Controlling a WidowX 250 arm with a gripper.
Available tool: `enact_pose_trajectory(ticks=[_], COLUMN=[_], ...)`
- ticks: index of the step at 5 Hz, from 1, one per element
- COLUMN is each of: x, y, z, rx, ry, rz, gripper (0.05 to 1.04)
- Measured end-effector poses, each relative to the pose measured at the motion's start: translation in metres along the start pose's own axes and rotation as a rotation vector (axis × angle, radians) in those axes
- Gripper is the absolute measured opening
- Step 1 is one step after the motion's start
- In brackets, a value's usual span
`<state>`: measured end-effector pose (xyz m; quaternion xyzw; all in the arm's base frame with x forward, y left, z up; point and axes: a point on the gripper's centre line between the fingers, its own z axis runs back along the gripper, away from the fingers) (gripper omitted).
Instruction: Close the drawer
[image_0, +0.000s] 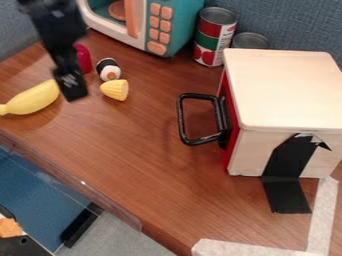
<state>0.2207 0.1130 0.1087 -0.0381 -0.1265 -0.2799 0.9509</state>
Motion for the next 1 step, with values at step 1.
enact_pose_trajectory(ticks=[1], x=[-0.0140], y=[-0.0018], z=[0.0248], rx=[0.058], ry=[0.174], rz=[0.116], gripper=[0.999])
